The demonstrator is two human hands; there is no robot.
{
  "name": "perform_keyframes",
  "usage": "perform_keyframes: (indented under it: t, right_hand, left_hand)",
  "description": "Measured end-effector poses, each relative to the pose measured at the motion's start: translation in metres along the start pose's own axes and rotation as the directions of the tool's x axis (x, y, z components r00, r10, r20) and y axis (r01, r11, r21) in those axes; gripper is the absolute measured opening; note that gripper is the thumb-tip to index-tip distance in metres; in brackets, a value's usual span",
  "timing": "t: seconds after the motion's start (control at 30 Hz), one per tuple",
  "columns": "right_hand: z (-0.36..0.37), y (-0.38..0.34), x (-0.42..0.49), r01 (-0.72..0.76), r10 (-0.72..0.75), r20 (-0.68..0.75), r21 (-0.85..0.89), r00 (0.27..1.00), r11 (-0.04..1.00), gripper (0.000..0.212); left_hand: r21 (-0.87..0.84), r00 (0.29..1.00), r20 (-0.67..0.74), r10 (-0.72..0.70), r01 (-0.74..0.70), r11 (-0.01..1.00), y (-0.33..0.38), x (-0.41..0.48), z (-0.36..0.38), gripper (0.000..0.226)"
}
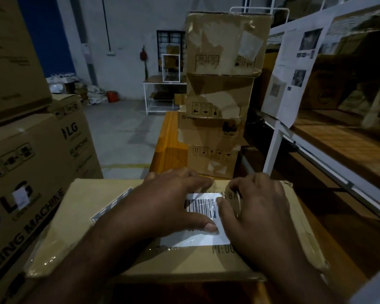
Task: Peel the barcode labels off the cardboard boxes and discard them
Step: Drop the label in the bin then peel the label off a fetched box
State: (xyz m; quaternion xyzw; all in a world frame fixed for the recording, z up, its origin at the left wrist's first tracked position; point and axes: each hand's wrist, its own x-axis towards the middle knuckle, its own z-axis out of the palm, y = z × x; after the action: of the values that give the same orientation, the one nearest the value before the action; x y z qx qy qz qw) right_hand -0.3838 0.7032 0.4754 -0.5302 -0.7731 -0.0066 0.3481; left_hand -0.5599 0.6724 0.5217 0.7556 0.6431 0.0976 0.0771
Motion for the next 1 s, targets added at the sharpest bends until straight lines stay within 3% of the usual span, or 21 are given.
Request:
perform_keyframes:
  t: [0.13, 0.27, 0.37, 0.43, 0.5, 0.63, 0.77, 0.9, 1.0]
  right_hand:
    - [0.005, -0.011, -0.014, -0.037, 0.036, -0.035, -0.029, 0.999, 0.999, 0.025]
    - [0.003, -0.010, -0.015, -0.068, 0.067, 0.010, 0.063, 0.998, 0.996, 0.018]
    - [0.003, -0.013, -0.020, -0.118, 0.122, -0.037, 0.102, 0.992, 0.988, 0.033]
    - [0.005, -0.018, -0.026, -0.108, 0.107, -0.078, -0.009, 0.991, 0.994, 0.037]
    - [0.004, -0.022, -0.032, -0.060, 0.053, -0.111, -0.057, 0.992, 0.997, 0.031]
    - [-0.003, -0.026, -0.038, -0.015, 0.016, -0.120, 0.007, 0.993, 1.000, 0.015]
    - [-0.007, -0.042, -0.039, -0.132, 0.138, -0.117, 0.058, 0.983, 0.990, 0.027]
    - [-0.007, -0.059, -0.040, -0.239, 0.240, -0.018, 0.022, 0.971, 0.971, 0.040]
    - [-0.010, -0.064, -0.040, -0.267, 0.268, -0.010, 0.072, 0.963, 0.961, 0.035]
  left_hand:
    - [0.022, 0.998, 0.048, 0.035, -0.036, 0.999, -0.005, 0.000, -0.003, 0.089]
    - [0.059, 0.996, 0.046, 0.078, -0.080, 0.995, -0.006, 0.000, -0.001, 0.088]
    - [0.060, 0.995, 0.018, 0.101, -0.102, 0.993, -0.008, -0.001, 0.002, 0.088]
    - [0.062, 0.993, -0.010, 0.116, -0.115, 0.991, -0.008, -0.003, 0.005, 0.087]
    - [0.064, 0.993, -0.020, 0.118, -0.117, 0.991, -0.008, -0.005, 0.007, 0.087]
    - [0.080, 0.990, -0.019, 0.137, -0.135, 0.988, -0.006, -0.010, 0.008, 0.091]
    - [0.072, 0.989, -0.021, 0.147, -0.145, 0.987, -0.007, -0.012, 0.008, 0.089]
    - [0.069, 0.987, -0.063, 0.151, -0.147, 0.987, -0.006, -0.013, 0.012, 0.078]
    - [0.060, 0.986, -0.086, 0.143, -0.139, 0.989, -0.004, -0.017, 0.014, 0.076]
